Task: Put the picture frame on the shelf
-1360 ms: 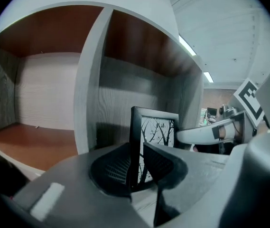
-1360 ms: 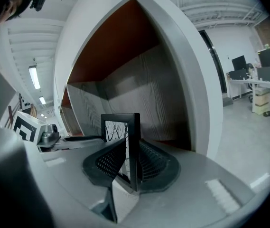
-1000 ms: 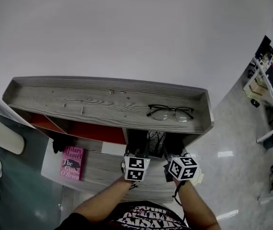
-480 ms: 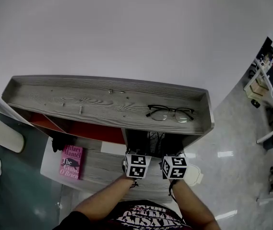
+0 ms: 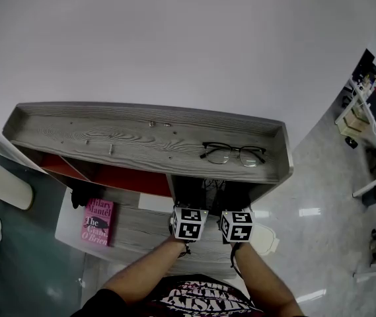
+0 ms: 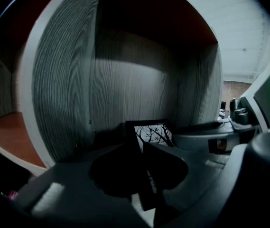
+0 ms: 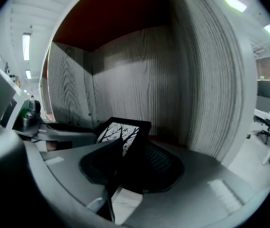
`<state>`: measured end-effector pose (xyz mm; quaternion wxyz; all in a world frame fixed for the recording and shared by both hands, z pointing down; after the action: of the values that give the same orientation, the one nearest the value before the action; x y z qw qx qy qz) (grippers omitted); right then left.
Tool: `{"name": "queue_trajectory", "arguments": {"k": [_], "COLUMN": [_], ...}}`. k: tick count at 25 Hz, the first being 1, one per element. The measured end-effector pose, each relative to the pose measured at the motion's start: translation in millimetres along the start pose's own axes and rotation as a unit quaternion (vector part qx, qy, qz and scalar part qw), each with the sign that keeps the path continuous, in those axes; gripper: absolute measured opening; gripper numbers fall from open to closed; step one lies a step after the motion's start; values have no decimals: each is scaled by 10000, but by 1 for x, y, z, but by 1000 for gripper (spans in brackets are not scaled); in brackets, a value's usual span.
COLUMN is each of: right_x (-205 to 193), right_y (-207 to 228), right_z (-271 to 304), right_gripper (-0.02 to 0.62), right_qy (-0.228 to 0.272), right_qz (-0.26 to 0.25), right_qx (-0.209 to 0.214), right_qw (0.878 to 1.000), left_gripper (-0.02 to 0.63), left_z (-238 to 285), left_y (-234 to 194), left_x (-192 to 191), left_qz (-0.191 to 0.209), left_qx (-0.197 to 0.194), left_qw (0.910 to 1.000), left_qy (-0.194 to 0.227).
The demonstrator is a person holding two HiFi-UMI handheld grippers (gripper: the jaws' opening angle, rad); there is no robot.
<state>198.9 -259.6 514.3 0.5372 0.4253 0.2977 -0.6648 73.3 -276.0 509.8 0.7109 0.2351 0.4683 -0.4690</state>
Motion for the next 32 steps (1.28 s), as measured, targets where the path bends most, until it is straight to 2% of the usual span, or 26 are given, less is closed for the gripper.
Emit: {"name": "queue_trajectory", "arguments": {"k": [11,15,17,20,22,24,32], "right_x": [1,5,10,20,27,32,46], "right_y": [-3,-6,-9,-14,-16,-18,-20], "right_z": [-9,-22,-33,-52,-65,-78,-129], "right_gripper": [166,164,142,78,32,26,26], "right_qy": [149,287,414,681,849,973,1299], "right_qz": [5,-132,-227,-346,-410,-442,-515], "right_qx": [158,213,261,332,359,405,600], "right_qw": [9998,9993,9985,9965,9949,9935,9884], "left_gripper": [87,87,87,80,40,0,0], "left_z": [-5,-15,-25,-43,-56,-69,-136], "left_y": [1,2,4,9,11,11,5], "left_x": [-2,-1,2,12,18,22,31], "left_qz": [-20,-214,-321,-260,-181,-120,-51], "left_qx": [-25,-116,-211,-325,-363,-376,-31], "left_qw": [10000,9996,9990,9980,9972,9964,9934], "left_qy": [77,133,227,478,628,751,1145]}}
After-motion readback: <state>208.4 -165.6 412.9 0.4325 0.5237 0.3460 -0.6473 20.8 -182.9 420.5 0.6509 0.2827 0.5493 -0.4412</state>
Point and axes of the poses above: the fingertips, and each gripper's own axes: z forward along the fingers, y to its right, x out of its top, the point moved 5 cm from there along -z, backward along the fingers, and after that the axes turned 2 degrees about -z, right-handed, at the moved point
